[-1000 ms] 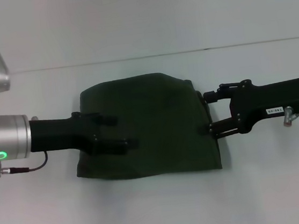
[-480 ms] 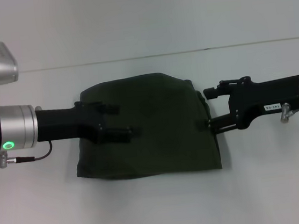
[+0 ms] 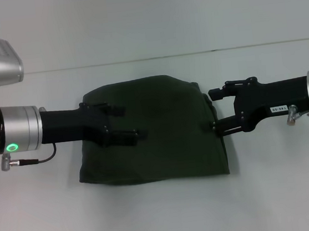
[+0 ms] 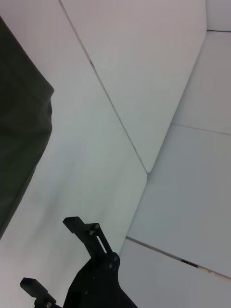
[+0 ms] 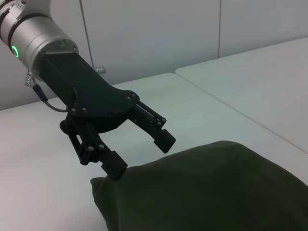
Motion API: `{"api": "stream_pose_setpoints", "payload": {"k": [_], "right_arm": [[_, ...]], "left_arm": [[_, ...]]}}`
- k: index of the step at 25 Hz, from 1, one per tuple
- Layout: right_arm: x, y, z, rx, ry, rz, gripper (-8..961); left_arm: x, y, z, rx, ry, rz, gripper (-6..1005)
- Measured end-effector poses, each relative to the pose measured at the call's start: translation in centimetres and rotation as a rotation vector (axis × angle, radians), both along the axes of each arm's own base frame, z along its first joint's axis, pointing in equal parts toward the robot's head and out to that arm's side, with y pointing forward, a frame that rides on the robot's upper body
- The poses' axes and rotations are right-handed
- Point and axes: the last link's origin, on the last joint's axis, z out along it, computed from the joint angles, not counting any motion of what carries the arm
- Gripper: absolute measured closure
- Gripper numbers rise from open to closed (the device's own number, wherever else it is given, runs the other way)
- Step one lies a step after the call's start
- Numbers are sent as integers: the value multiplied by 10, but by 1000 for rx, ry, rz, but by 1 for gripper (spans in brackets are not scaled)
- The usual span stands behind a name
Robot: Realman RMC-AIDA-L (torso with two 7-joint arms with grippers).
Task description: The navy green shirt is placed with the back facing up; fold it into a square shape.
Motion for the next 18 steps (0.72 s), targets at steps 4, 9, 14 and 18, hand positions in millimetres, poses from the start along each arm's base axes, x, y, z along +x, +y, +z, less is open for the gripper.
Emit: {"api": "stream_pose_setpoints", "payload": {"k": [4, 9, 14, 18], "right_arm": [[0, 0, 0, 0, 0, 0, 39], [0, 0, 0, -1, 0, 0, 39], [0, 0, 0, -1, 0, 1, 39], [0, 0, 0, 3, -2, 1, 39]], "left_arm": [[0, 0, 0, 1, 0, 1, 52], [-1, 0, 0, 1, 0, 2, 52], [-1, 0, 0, 1, 1, 1, 52], [-1, 0, 0, 2, 1, 3, 52]]}}
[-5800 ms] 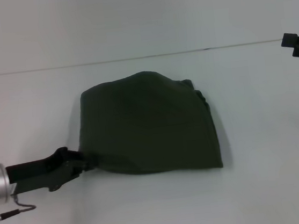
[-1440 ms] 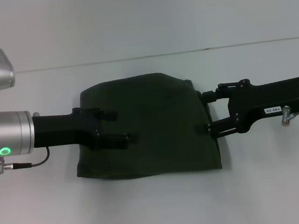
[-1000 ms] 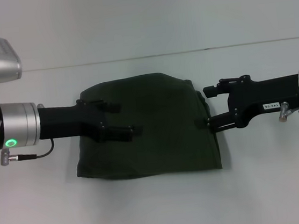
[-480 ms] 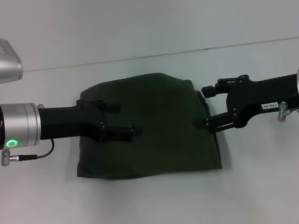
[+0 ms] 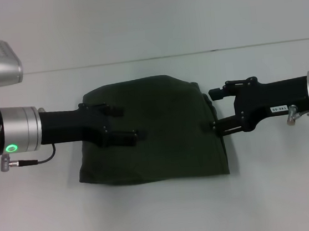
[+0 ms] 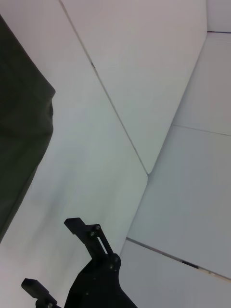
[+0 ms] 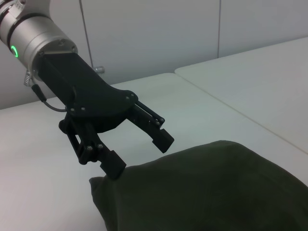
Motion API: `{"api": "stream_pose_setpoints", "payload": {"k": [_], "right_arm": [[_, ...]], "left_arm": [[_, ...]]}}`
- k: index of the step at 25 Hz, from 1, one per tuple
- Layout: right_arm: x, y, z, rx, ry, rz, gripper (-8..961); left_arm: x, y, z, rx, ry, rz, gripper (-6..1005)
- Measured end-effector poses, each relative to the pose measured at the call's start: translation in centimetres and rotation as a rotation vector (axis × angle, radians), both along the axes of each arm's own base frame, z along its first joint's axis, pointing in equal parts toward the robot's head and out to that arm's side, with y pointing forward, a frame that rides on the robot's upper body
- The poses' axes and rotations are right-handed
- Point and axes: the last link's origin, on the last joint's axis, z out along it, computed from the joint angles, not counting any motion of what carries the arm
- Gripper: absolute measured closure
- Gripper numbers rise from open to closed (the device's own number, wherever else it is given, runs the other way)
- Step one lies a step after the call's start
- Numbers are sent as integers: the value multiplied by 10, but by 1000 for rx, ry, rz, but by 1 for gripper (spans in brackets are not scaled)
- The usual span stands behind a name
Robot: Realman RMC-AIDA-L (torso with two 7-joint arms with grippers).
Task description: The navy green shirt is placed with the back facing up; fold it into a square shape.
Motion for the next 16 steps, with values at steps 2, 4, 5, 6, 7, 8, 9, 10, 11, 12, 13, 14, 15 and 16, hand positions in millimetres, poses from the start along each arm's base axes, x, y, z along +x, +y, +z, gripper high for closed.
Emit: {"api": "stream_pose_setpoints", "payload": {"k": [2, 4, 5, 6, 7, 8, 9, 10, 11, 12, 13, 14, 15, 16], "right_arm": [[0, 0, 0, 3, -1, -1, 39], [0, 1, 0, 4, -1, -1, 39], [0, 1, 0, 5, -2, -1, 39], [0, 1, 0, 5, -2, -1, 39], [0, 1, 0, 5, -2, -1, 38], [0, 1, 0, 5, -2, -1, 38], [0, 1, 0, 5, -2, -1, 38], [0, 1, 0, 5, -1, -2, 38], [0, 1, 0, 5, -1, -2, 38], [0, 1, 0, 5, -1, -2, 38], [0, 1, 0, 6, -1, -2, 38], [0, 1, 0, 6, -1, -2, 38], [0, 1, 0, 6, -1, -1, 38], [-1, 1, 0, 6, -1, -1, 38]], "left_arm": [[-1, 0, 0, 3, 1, 3, 52], [-1, 0, 0, 7, 3, 5, 52], [-2, 0, 0, 7, 3, 5, 52], [-2, 0, 0, 9, 4, 6, 52], [-2, 0, 0, 9, 4, 7, 52], [-2, 0, 0, 9, 3, 7, 52], [-2, 0, 0, 8, 3, 7, 52], [-2, 0, 0, 8, 3, 7, 52], [-2, 0, 0, 8, 3, 7, 52], [-2, 0, 0, 8, 3, 7, 52], [-2, 0, 0, 8, 3, 7, 52], [-2, 0, 0, 8, 3, 7, 52], [-2, 0, 0, 8, 3, 7, 52], [-2, 0, 0, 8, 3, 7, 52]]}}
